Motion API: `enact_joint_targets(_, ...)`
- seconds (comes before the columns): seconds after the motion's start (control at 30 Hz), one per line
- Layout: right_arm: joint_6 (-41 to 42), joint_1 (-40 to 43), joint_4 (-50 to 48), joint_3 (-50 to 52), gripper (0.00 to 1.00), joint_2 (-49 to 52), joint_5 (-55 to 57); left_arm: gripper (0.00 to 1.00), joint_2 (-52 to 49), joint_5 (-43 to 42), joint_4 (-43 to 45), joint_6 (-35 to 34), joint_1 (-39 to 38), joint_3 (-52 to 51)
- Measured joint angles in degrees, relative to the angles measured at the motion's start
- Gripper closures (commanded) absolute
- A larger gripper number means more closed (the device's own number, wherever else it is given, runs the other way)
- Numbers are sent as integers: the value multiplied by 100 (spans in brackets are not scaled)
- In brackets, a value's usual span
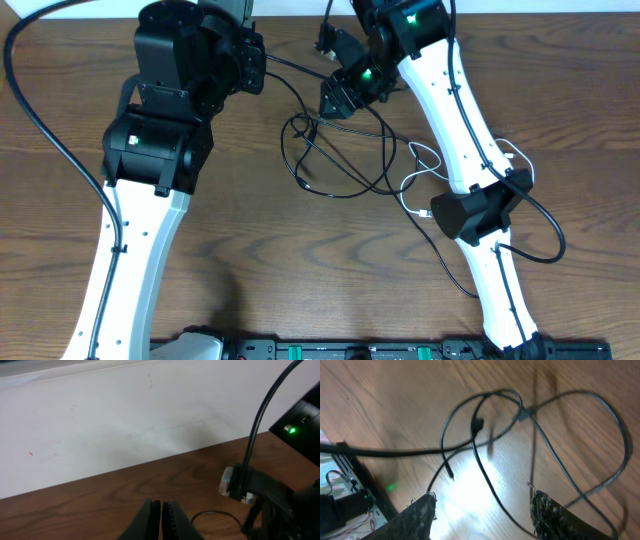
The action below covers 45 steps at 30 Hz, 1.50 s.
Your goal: Untangle cables
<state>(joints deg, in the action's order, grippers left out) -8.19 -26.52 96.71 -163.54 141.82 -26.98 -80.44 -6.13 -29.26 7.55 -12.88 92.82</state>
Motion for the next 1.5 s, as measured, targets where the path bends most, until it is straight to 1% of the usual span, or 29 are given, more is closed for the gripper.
enact_joint_targets(0.33, 0, -20, 37, 120, 39, 0, -17, 93, 0, 46, 83, 0, 0, 0)
enact_joint_targets(0.5, -2, -151, -37, 638, 41, 0, -15, 93, 0, 48, 109, 0, 0, 0)
enact_joint_targets(0.77, -2, -393, -402, 1410, 41, 2, -20, 93, 0, 48, 114, 0, 0, 0)
enact_joint_targets(1.03, -2, -562, -544, 1447, 36, 0, -24, 92, 92, 48, 114, 0, 0, 0)
enact_joint_targets(1.5, -2, -640, -743, 1491, 36, 2, -2, 92, 570, 46, 114, 0, 0, 0)
